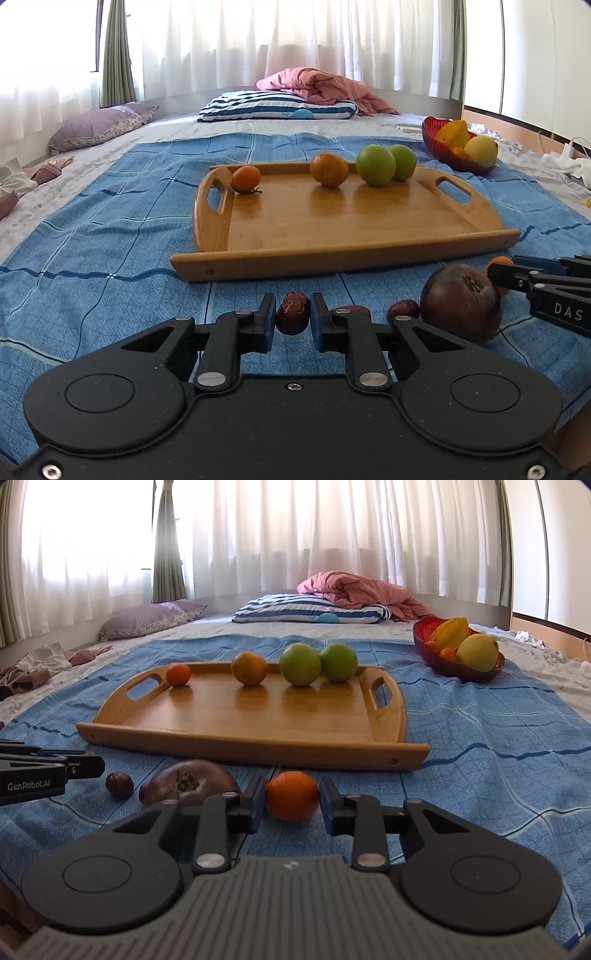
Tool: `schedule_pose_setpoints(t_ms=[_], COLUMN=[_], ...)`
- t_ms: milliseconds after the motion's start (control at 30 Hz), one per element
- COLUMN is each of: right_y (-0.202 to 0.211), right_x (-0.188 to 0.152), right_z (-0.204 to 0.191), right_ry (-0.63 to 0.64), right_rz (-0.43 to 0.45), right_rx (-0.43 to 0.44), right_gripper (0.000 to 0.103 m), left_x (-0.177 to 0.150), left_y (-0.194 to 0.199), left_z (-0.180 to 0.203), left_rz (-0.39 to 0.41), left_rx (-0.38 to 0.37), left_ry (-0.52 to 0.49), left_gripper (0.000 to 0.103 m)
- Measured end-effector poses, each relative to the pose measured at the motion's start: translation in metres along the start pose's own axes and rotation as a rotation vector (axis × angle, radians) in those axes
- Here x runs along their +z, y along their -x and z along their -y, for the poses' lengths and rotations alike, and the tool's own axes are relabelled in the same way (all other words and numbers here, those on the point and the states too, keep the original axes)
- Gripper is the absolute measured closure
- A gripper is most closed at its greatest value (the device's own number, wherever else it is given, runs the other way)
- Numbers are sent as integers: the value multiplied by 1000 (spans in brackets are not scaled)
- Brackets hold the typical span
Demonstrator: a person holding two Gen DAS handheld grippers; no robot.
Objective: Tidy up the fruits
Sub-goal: 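Carry the date in the left tool over the tray while the right tool carries the tangerine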
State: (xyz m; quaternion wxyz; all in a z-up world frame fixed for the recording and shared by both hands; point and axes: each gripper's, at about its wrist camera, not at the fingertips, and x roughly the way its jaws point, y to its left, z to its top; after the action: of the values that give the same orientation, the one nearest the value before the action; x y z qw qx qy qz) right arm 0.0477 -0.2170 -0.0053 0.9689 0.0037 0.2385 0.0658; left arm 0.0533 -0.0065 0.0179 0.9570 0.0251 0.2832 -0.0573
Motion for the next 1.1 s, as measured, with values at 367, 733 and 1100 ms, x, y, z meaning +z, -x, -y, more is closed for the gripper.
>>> schedule_pose_setpoints(t_ms=[367,733,1100], right_y=[-2,-1,-4], right_x=[9,1,-6], right_z=[4,-3,17], right_ry=[8,61,3], right_rz=[11,21,-30], right_rx=[-23,-85,-137], right_gripper=[80,45,47], left_x=[7,3,3], left_y=[-1,-3,-7], left_z=[-2,-4,-7], left_rz=[11,-3,-10], left_rx=[8,17,25], left_ry=[6,10,21], left_gripper=[85,85,85])
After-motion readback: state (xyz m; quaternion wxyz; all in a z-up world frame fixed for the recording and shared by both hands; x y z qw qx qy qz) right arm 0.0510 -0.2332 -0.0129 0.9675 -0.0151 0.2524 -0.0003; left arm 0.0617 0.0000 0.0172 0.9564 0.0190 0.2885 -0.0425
